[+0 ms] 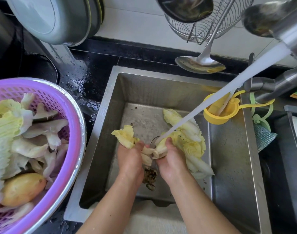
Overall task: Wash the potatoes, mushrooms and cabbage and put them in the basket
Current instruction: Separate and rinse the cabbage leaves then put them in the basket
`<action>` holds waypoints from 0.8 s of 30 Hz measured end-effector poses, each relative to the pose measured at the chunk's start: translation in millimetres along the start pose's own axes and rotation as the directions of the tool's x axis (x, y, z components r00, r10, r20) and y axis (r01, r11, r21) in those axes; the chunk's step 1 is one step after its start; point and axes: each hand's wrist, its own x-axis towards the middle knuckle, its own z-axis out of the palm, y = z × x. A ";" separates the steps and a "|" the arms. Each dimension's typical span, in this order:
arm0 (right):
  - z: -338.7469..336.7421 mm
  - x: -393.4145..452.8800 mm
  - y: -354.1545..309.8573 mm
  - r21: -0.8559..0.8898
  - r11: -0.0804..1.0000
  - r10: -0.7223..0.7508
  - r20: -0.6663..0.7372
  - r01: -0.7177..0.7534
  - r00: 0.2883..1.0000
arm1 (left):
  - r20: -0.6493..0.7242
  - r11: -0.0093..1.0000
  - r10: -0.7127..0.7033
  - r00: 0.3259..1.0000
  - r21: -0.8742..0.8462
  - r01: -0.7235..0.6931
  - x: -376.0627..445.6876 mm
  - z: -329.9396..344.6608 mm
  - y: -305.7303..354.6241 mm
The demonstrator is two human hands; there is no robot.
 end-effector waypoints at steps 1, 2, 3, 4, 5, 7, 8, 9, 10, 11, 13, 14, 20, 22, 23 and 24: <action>0.8 0.1 -1.5 -0.001 1.000 -0.029 -0.028 0.029 0.999 | 0.017 1.000 0.021 1.000 0.019 -0.022 0.1 0.9 -1.4; 0.4 1.6 -4.1 -0.007 0.998 -0.068 -0.064 0.068 0.996 | 0.016 0.998 0.049 0.999 0.035 -0.049 0.3 1.2 -2.5; -1.7 3.1 -9.6 -0.003 0.994 -0.105 -0.101 0.105 0.989 | -0.007 0.996 0.072 0.997 0.046 -0.072 1.8 0.6 -3.8; -5.2 4.2 -18.1 0.001 0.991 -0.130 -0.122 0.131 0.984 | -0.036 0.996 0.079 0.996 0.035 -0.077 3.4 -0.3 -3.7; -9.7 3.7 -27.1 -0.017 0.990 -0.140 -0.132 0.139 0.981 | -0.055 0.998 0.069 0.996 0.019 -0.068 5.9 -2.5 -3.0; -19.2 -2.3 -42.0 -0.155 0.983 -0.109 -0.036 0.102 0.993 | -0.028 0.999 0.023 0.999 0.041 -0.022 6.8 -4.4 -0.8; -22.8 -7.1 -45.4 -0.269 0.959 -0.078 0.043 0.087 0.996 | 0.015 0.995 -0.026 1.000 0.094 0.025 4.7 -4.1 -0.1; -23.6 -13.7 -46.4 -0.379 0.921 -0.047 0.115 0.088 0.992 | 0.078 0.986 -0.104 0.991 0.142 0.092 2.5 -3.7 -1.1; -23.0 -18.3 -44.1 -0.455 0.885 -0.018 0.178 0.099 0.984 | 0.158 0.968 -0.203 0.966 0.181 0.174 -2.3 -1.7 -0.8; -22.6 -21.4 -39.8 -0.496 0.861 0.007 0.229 0.111 0.973 | 0.227 0.945 -0.294 0.928 0.218 0.246 -4.7 -1.0 -2.5; -21.7 -21.9 -28.9 -0.573 0.803 -0.012 0.264 0.166 0.965 | 0.297 0.921 -0.370 0.880 0.243 0.305 -5.6 -0.9 -4.8; -21.2 -19.8 -23.7 -0.621 0.756 -0.051 0.261 0.209 0.964 | 0.305 0.924 -0.362 0.881 0.243 0.295 -5.7 -1.1 -5.3; -6.8 -22.3 -11.1 -0.645 0.718 -0.237 0.129 0.263 0.963 | 0.230 0.955 -0.291 0.929 0.121 0.269 -2.3 -2.7 -5.9; -6.3 -20.5 -7.4 -0.580 0.783 -0.213 0.088 0.224 0.973 | 0.203 0.958 -0.282 0.938 0.104 0.265 -2.7 -2.3 -4.5; -7.1 -19.2 -4.7 -0.575 0.786 -0.229 0.071 0.227 0.971 | 0.188 0.960 -0.276 0.943 0.107 0.259 -2.3 -2.3 -5.3; -8.0 -16.2 -2.3 -0.594 0.768 -0.269 0.037 0.237 0.962 | 0.171 0.962 -0.264 0.949 0.120 0.246 -2.6 -2.0 -5.4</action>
